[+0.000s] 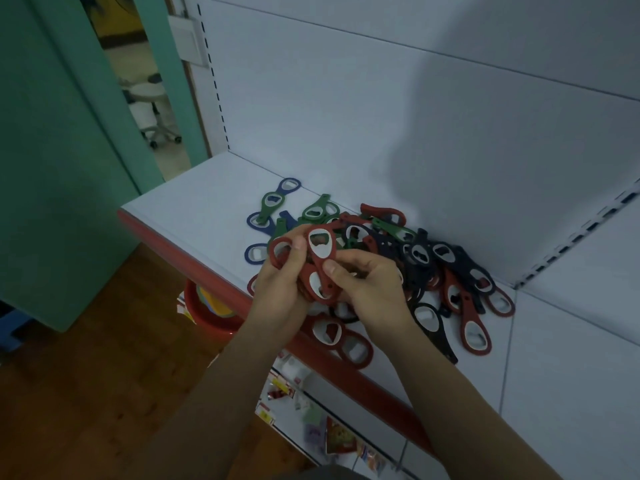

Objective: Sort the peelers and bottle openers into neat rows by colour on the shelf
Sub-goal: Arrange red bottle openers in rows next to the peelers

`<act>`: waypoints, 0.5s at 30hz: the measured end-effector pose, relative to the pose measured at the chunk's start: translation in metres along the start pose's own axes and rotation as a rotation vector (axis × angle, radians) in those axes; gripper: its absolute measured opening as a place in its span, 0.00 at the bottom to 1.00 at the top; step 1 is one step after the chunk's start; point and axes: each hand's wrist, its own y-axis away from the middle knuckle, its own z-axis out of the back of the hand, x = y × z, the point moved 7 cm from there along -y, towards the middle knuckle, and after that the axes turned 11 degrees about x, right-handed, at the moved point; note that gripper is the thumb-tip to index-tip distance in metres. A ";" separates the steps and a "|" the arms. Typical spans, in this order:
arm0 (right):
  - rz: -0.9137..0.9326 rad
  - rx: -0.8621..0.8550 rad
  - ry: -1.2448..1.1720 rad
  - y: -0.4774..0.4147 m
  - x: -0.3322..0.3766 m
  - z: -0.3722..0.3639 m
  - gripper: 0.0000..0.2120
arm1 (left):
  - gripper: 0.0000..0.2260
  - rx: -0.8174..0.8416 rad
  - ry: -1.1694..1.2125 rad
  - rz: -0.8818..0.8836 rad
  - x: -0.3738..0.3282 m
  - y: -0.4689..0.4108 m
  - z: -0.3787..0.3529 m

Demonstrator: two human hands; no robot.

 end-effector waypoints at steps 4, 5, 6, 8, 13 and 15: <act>0.023 -0.060 0.098 -0.011 0.007 -0.007 0.07 | 0.17 -0.011 0.021 0.015 -0.006 0.002 0.001; 0.046 -0.038 0.183 -0.016 0.009 -0.010 0.06 | 0.16 -0.045 0.022 0.009 -0.011 0.002 0.007; 0.065 -0.008 0.254 -0.019 0.011 -0.014 0.04 | 0.14 -0.081 0.034 -0.001 -0.018 0.001 0.015; 0.087 0.009 0.369 -0.024 0.014 -0.018 0.05 | 0.11 -0.148 0.067 -0.033 -0.034 0.000 0.031; 0.074 0.284 0.807 -0.027 0.007 -0.051 0.10 | 0.14 -0.262 0.096 -0.041 -0.056 0.013 0.067; 0.053 0.362 1.055 -0.024 0.003 -0.067 0.16 | 0.12 -0.264 0.076 -0.014 -0.055 0.019 0.069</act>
